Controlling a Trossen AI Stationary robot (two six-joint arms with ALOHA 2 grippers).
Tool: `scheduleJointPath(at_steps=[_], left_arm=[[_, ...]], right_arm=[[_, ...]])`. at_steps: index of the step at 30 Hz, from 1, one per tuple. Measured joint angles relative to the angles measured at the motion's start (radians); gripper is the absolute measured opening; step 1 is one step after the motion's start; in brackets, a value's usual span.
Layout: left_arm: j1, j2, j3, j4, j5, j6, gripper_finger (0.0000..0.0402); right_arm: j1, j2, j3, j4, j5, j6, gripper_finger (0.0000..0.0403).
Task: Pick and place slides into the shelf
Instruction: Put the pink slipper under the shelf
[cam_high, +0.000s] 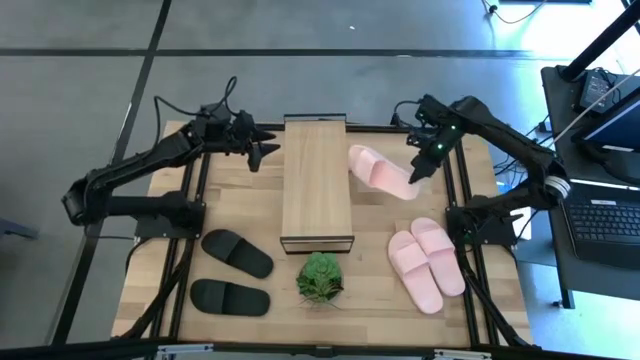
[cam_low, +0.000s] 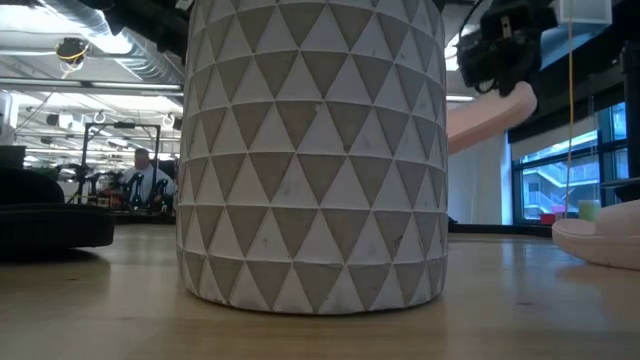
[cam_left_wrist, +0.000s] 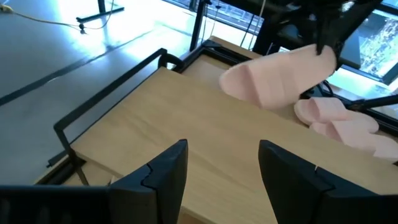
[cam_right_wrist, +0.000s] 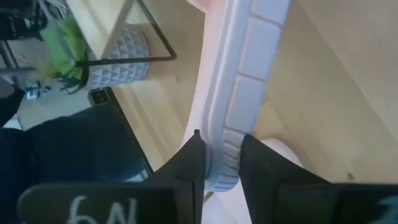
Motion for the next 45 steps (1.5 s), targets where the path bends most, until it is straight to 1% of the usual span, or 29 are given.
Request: scheduleJointPath(at_steps=[7, 10, 13, 19, 24, 27, 30, 34, 37, 41, 45], left_arm=[[-0.027, 0.0, 0.0, 0.0, 0.0, -0.025, 0.0187], [-0.039, 0.0, 0.0, -0.001, 0.0, -0.027, 0.0187], [-0.046, 0.0, 0.0, -0.001, 0.001, -0.045, 0.0187], [-0.045, 0.0, 0.0, -0.003, -0.001, -0.047, 0.0187], [-0.045, 0.001, 0.0, -0.003, -0.001, -0.053, 0.0187], [-0.046, 0.001, 0.0, -0.003, -0.012, -0.053, 0.0187], [-0.045, 0.001, 0.0, -0.003, -0.031, -0.053, 0.0187], [-0.045, 0.001, 0.0, -0.003, -0.032, -0.074, 0.0187], [-0.045, 0.001, 0.0, -0.003, -0.032, -0.076, 0.0187], [-0.045, 0.001, 0.0, -0.004, -0.031, -0.076, 0.0187], [-0.045, 0.001, 0.0, -0.004, -0.032, -0.076, 0.0187]], right_arm=[[0.003, 0.119, -0.012, -0.034, 0.001, -0.137, 0.0081], [0.008, 0.157, -0.04, -0.031, -0.006, -0.182, 0.0081], [0.022, 0.182, -0.09, -0.021, -0.012, -0.194, 0.0081], [0.068, 0.229, -0.21, 0.114, -0.107, -0.218, 0.0081], [0.091, 0.251, -0.266, 0.28, -0.107, -0.177, 0.0081], [0.096, 0.264, -0.281, 0.425, -0.1, -0.15, 0.0081], [0.097, 0.29, -0.282, 0.529, -0.048, -0.124, 0.0081], [0.098, 0.328, -0.271, 0.605, 0.039, -0.128, 0.0081], [0.099, 0.358, -0.257, 0.602, 0.083, -0.172, 0.0081], [0.099, 0.386, -0.243, 0.606, 0.105, -0.24, 0.0081], [0.101, 0.387, -0.225, 0.61, 0.153, -0.245, 0.0082]])
